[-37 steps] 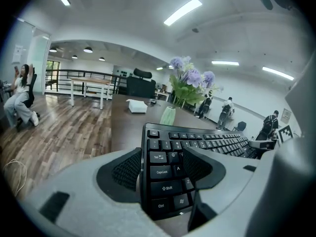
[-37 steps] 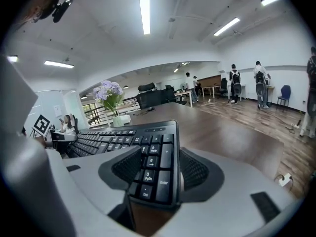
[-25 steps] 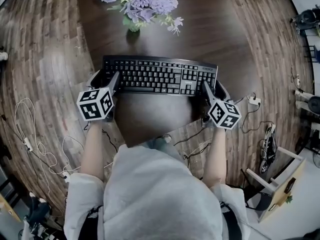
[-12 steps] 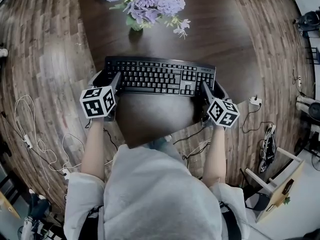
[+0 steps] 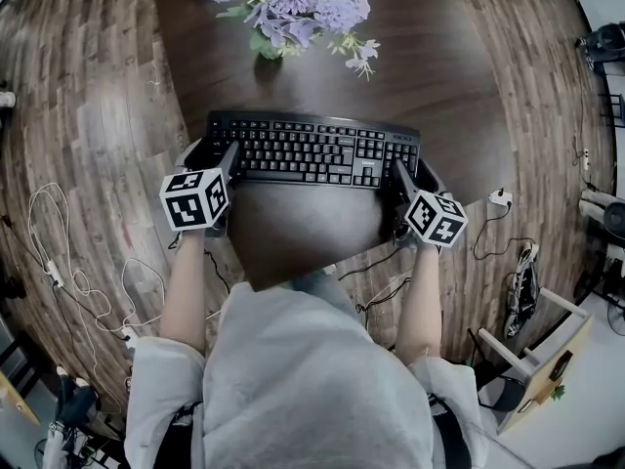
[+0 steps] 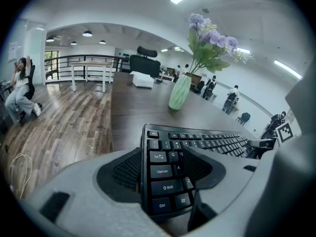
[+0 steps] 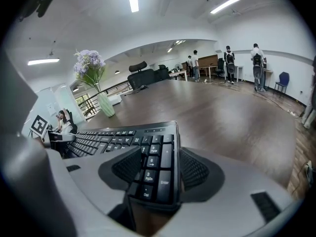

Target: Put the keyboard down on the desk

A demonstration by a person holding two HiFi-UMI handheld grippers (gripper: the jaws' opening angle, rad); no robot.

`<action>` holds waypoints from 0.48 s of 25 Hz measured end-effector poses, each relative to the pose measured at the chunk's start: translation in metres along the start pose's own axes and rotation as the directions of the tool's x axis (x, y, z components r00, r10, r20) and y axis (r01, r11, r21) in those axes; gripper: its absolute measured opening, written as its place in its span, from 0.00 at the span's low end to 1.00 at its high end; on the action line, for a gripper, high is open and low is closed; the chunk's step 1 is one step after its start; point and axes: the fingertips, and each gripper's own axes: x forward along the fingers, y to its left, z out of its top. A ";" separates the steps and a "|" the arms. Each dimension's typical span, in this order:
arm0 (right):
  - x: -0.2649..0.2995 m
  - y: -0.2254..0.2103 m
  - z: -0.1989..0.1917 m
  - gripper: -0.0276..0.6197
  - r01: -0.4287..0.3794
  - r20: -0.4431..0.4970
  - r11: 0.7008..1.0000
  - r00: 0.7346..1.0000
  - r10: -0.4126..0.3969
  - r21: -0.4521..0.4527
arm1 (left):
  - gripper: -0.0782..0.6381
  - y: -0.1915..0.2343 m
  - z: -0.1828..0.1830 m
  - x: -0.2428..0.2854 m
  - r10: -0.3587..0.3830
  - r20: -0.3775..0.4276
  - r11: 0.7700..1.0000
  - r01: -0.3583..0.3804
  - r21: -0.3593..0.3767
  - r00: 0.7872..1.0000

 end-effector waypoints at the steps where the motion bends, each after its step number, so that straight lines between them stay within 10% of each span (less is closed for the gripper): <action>1: 0.001 0.000 -0.001 0.42 0.000 -0.003 1.000 1.000 0.000 0.002 | 0.47 0.000 0.000 0.000 0.001 0.001 1.000 -0.001 0.002 1.000; 12: -0.001 0.000 -0.001 0.42 0.033 0.016 0.999 0.999 -0.033 -0.010 | 0.48 0.001 0.001 -0.002 0.001 0.053 1.000 -0.001 0.000 0.999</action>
